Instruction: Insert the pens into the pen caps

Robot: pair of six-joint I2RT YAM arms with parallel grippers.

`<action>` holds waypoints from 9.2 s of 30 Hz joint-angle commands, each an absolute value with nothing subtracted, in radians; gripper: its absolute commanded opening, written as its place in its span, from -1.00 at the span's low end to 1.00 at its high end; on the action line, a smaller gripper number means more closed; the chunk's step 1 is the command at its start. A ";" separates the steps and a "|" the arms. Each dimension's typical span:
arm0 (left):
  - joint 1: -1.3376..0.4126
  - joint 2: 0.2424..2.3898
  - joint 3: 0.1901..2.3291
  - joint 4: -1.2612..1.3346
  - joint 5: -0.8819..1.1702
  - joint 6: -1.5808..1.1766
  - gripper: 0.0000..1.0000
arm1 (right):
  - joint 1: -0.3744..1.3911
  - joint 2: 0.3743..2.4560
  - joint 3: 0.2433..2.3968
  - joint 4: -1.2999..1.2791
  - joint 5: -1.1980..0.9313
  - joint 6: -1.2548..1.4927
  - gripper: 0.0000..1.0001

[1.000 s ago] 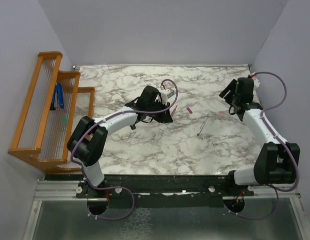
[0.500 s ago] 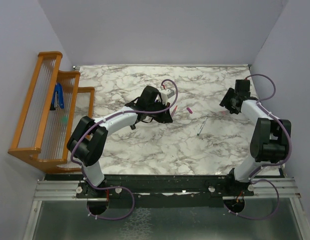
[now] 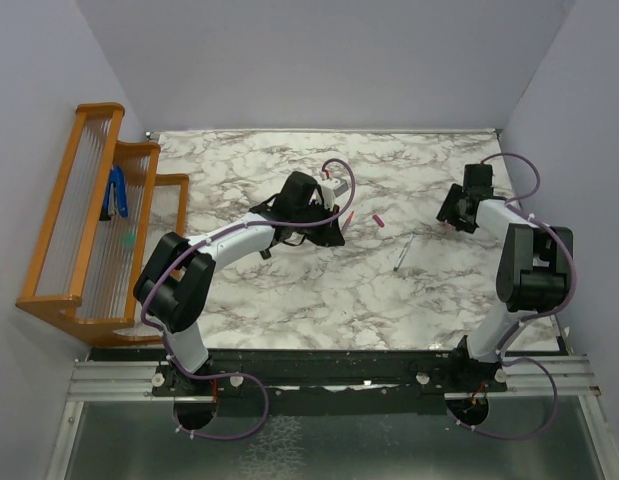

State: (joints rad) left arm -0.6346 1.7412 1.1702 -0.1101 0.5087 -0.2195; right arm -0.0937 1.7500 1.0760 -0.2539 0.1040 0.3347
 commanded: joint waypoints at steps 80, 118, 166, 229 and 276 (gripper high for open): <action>-0.566 1.468 1.061 -0.222 0.487 -0.171 -1.00 | -0.042 1.824 1.104 -0.913 0.302 1.648 -0.99; -0.532 1.466 1.027 -0.269 0.582 -0.051 -1.00 | -0.040 1.840 1.548 -0.822 -0.389 -0.657 0.41; -0.479 1.451 0.953 -0.199 0.650 -0.066 -1.00 | -0.049 1.853 1.139 -0.554 -0.264 -0.975 0.03; -0.572 1.520 1.031 0.482 0.641 -0.436 -1.00 | 0.411 1.246 0.993 0.468 -0.400 0.590 -0.99; -0.574 1.518 1.014 0.489 0.654 -0.426 -1.00 | 0.471 1.309 0.957 0.586 -0.227 0.516 -0.99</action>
State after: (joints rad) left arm -0.5701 1.5150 1.0050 0.4557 0.6357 -0.4297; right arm 0.4633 1.3090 0.9703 0.5442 -0.2680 0.5472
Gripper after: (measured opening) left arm 0.049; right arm 0.113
